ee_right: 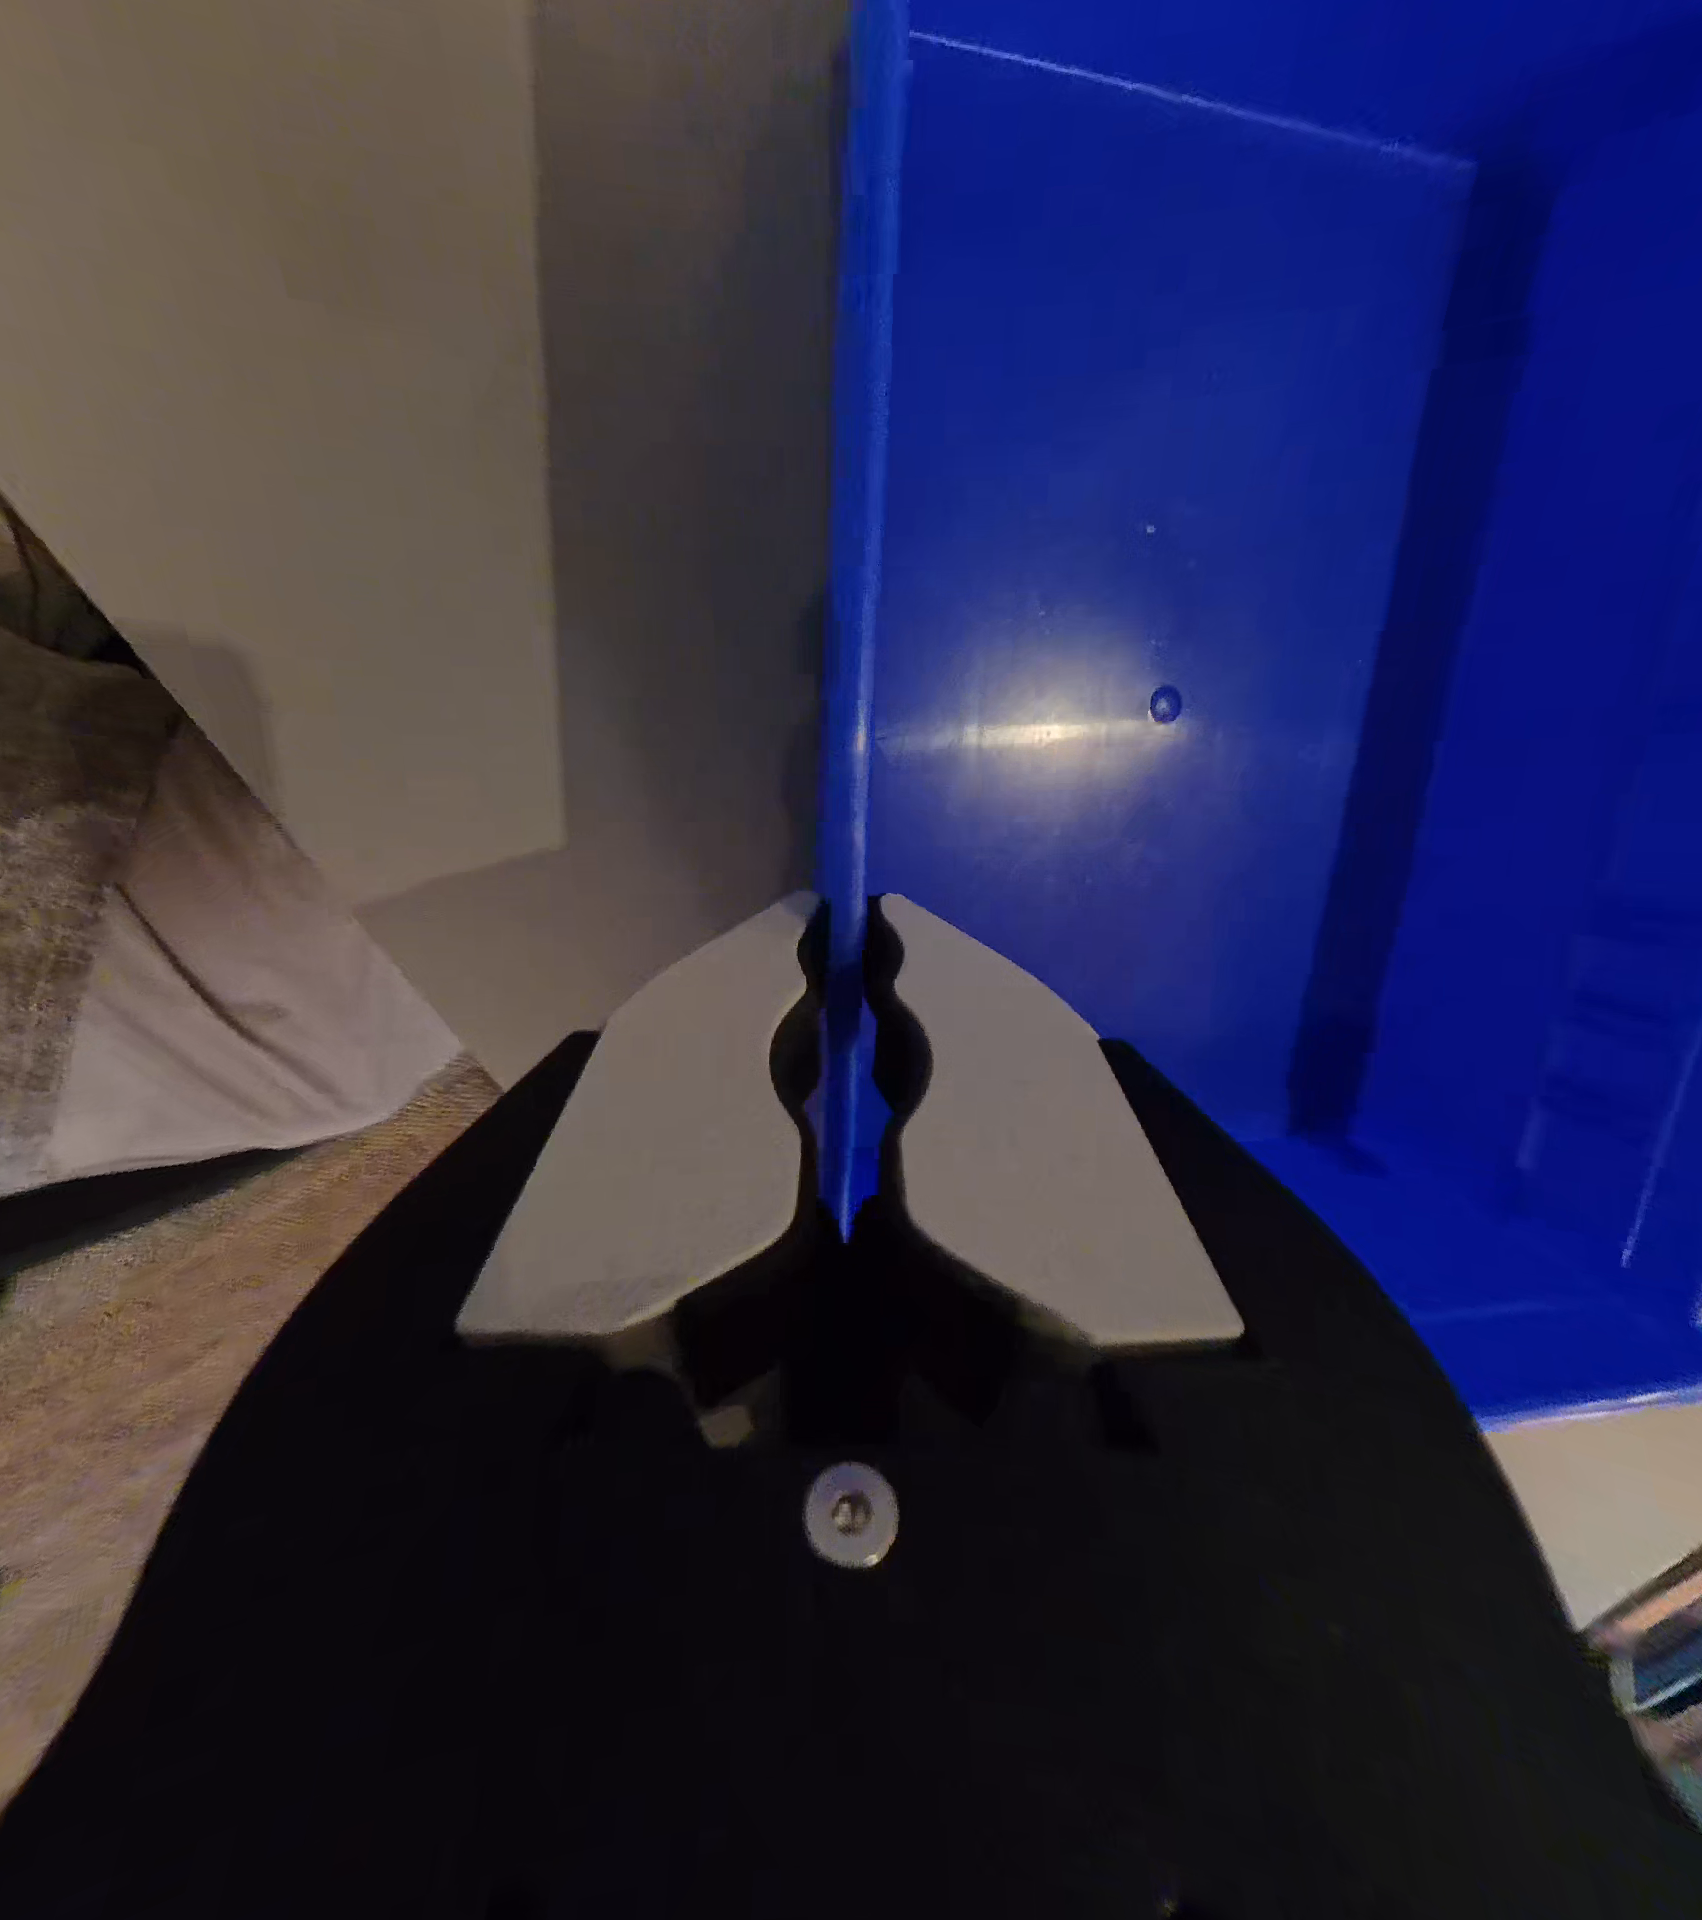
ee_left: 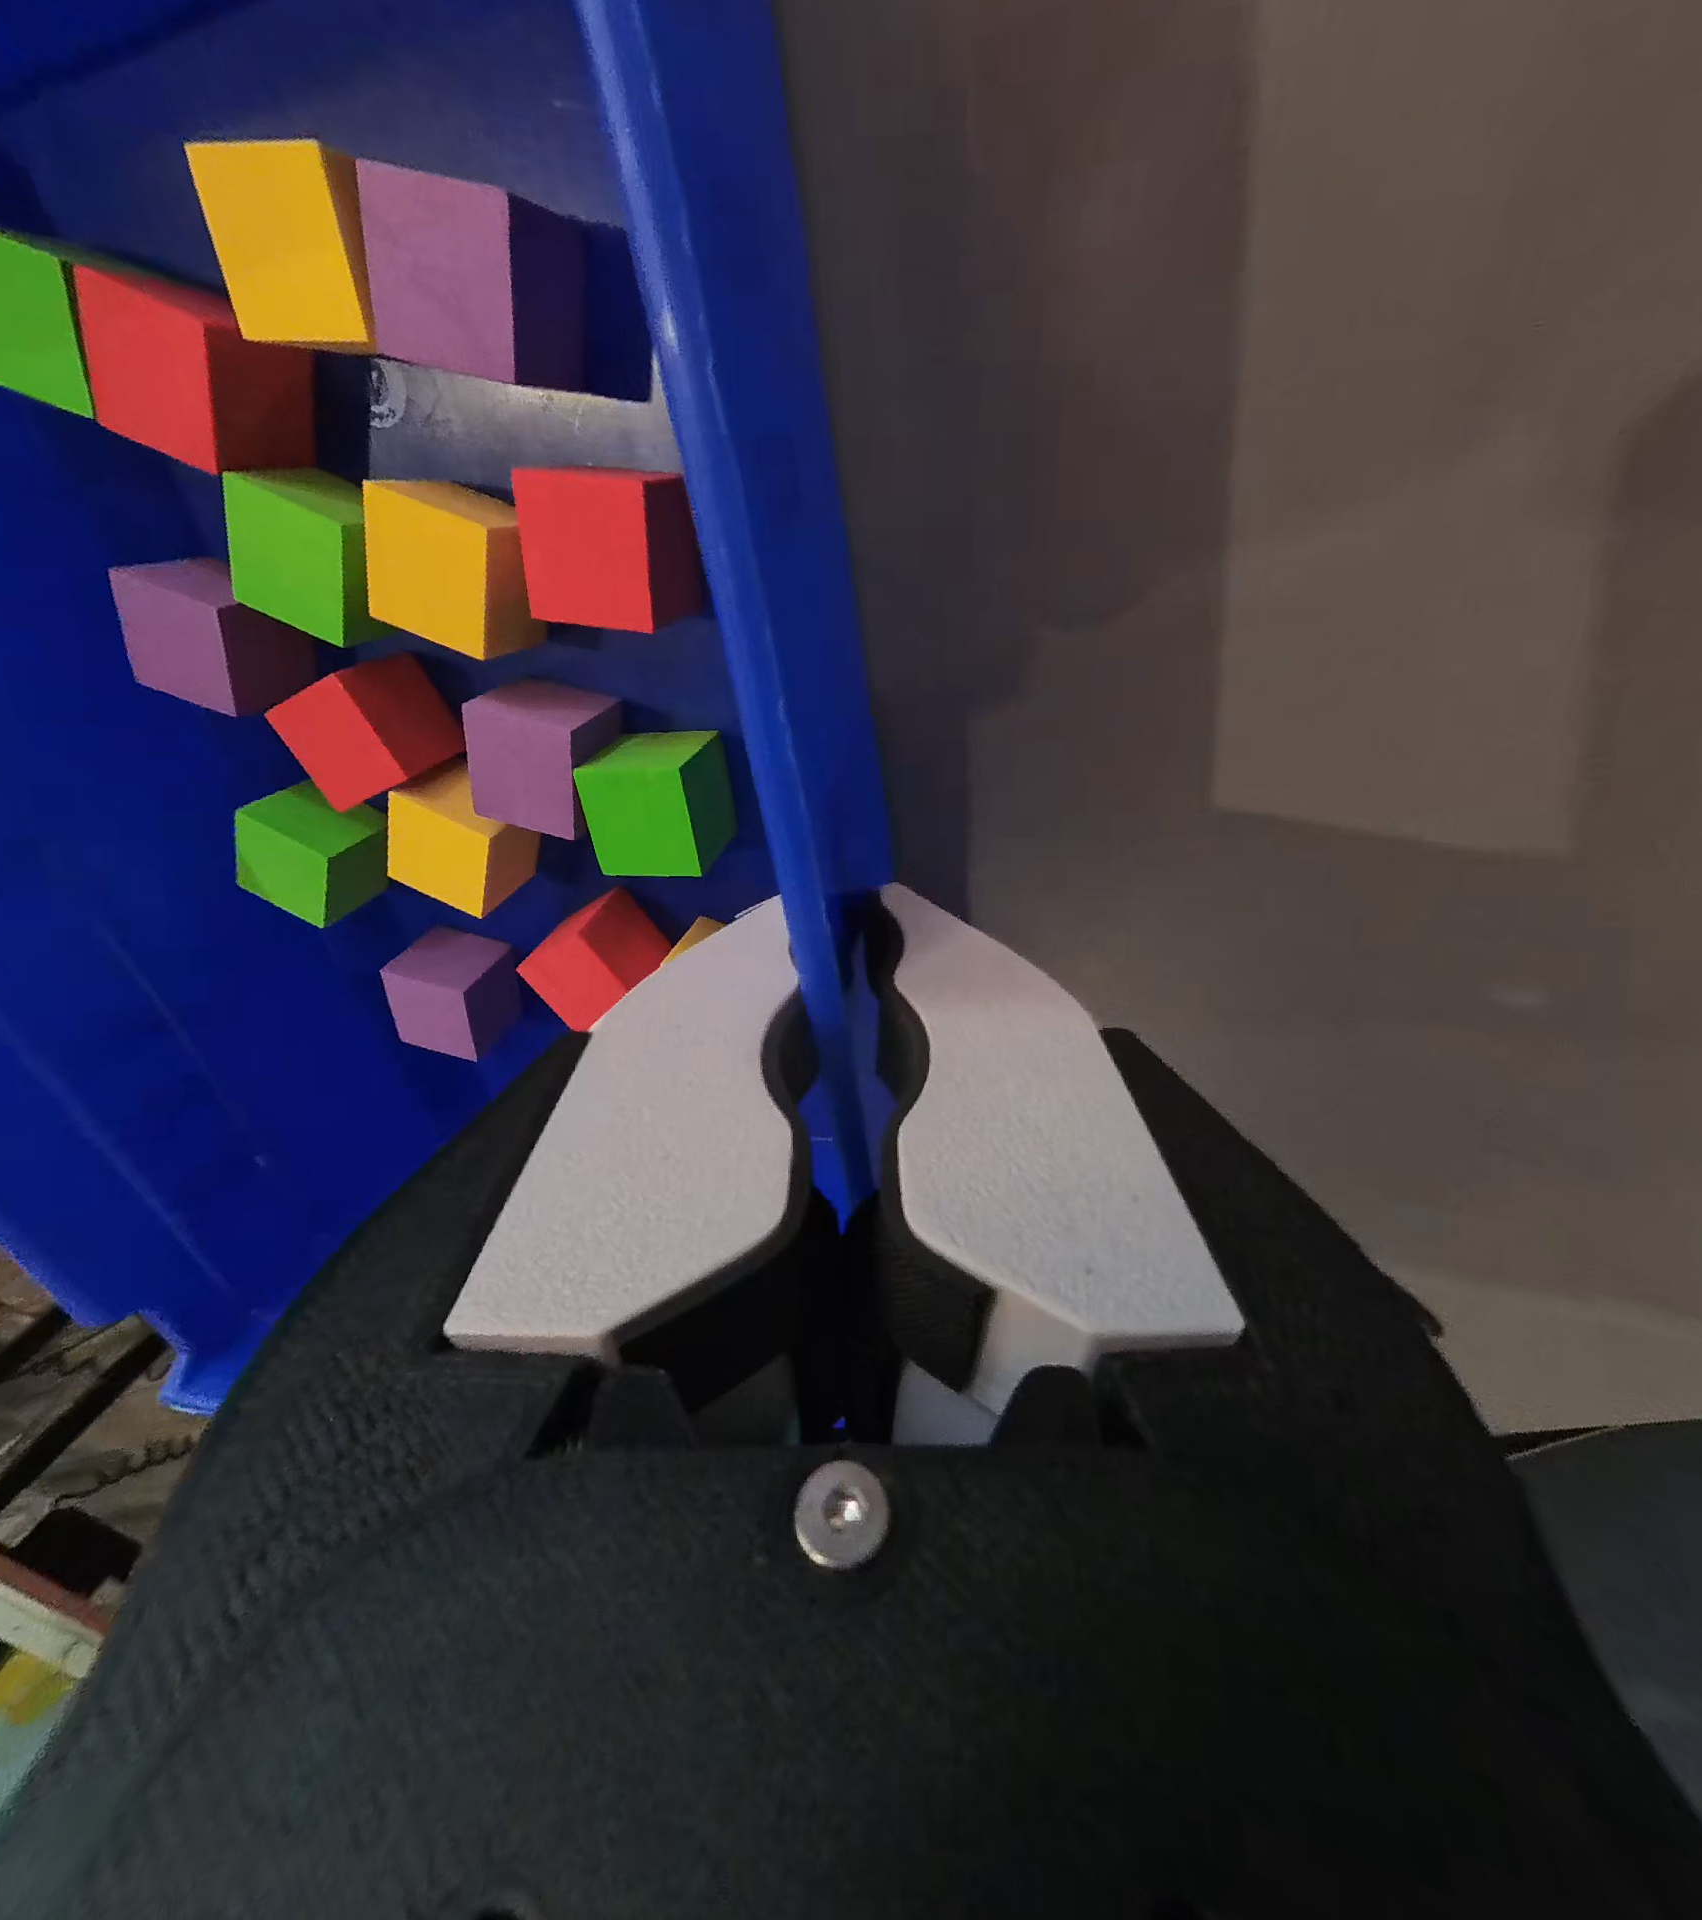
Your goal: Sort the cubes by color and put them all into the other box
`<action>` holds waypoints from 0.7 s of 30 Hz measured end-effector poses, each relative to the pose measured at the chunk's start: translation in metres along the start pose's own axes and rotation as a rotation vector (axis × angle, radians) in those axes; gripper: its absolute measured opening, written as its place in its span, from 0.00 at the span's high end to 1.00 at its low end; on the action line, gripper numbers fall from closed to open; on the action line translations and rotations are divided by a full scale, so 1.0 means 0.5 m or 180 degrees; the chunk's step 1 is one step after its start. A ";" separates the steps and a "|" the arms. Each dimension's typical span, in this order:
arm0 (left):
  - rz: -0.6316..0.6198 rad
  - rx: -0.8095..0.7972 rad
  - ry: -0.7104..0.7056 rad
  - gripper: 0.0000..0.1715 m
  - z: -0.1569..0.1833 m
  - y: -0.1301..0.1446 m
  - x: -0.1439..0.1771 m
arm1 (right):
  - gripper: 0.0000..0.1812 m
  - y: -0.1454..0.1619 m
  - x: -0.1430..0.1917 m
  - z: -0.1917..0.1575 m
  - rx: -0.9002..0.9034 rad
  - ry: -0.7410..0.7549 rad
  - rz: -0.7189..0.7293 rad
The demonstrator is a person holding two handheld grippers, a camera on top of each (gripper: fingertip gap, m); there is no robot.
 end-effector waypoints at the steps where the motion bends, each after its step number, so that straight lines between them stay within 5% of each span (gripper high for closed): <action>1: -0.0009 -0.0055 -0.0022 0.95 0.003 0.000 0.000 | 0.97 0.003 0.002 -0.001 0.0180 -0.0025 0.0012; 12: -0.0019 -0.0086 -0.0039 0.93 0.002 0.009 0.006 | 0.97 0.089 0.054 0.011 0.1308 -0.0479 -0.0255; 17: 0.0302 0.0614 -0.0369 0.78 -0.032 0.001 0.015 | 0.81 0.052 0.081 0.039 0.0517 -0.0235 0.0222; 18: 0.0395 0.0780 -0.0427 0.76 -0.037 -0.003 0.020 | 0.71 0.048 0.090 0.054 0.0268 -0.0057 0.0281; 21: 0.0717 0.1243 -0.0590 0.68 -0.045 -0.015 0.042 | 0.70 0.043 0.127 0.080 -0.0398 0.0144 0.0408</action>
Point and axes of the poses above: each gripper's, where its closed fingertips meet, x back along the fingers, y out of its underside, z = x × y across the jaws, the point moved 1 cm from there along x, back along the fingers, and after that the axes turned 13 degrees about z, right-handed, at the moved point
